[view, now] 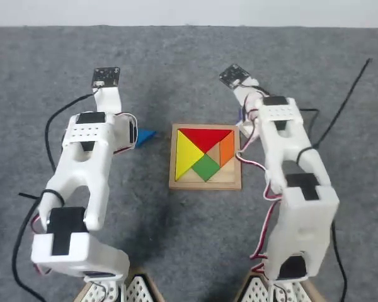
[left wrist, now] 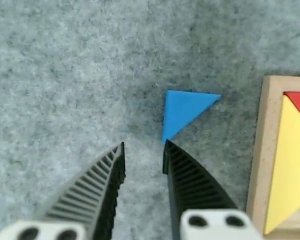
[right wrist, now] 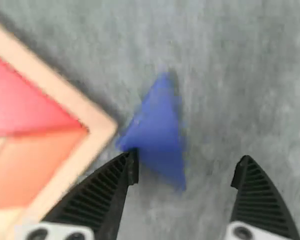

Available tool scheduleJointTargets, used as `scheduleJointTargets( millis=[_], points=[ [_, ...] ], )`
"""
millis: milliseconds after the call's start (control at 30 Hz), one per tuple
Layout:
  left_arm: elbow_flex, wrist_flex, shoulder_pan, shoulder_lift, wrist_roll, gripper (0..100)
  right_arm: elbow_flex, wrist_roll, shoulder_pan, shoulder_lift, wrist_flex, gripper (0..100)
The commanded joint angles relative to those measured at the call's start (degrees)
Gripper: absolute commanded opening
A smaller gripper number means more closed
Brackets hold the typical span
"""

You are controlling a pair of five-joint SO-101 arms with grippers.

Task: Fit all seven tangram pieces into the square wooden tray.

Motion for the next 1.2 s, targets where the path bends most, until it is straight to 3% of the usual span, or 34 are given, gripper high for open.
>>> scheduleJointTargets(
  millis=[0, 300, 533, 733, 967, 1167],
  points=[
    [-2.9, -1.2, -0.3, 0.0, 0.4, 12, -5.8, 0.4, -1.5, 2.0, -0.5, 30.7],
    [-2.9, -1.2, -0.3, -0.2, 0.4, 12, -6.9, -0.2, -1.4, 5.8, -0.3, 29.6],
    [-2.9, -1.2, -0.3, -0.4, 0.4, 12, -8.8, -7.3, -1.8, 6.0, -1.5, 2.8],
    [-2.9, -1.2, -0.3, -0.4, 0.4, 12, -9.8, -18.5, -0.8, 6.1, 0.3, 1.9],
    [-2.9, -1.2, -0.3, -0.3, 0.4, 12, -10.3, -24.4, 4.2, 5.5, 5.8, 0.7],
    [-2.8, -1.2, -0.3, -0.2, 0.4, 12, -19.7, -33.9, 8.8, 5.5, 11.0, 1.0]
  ],
)
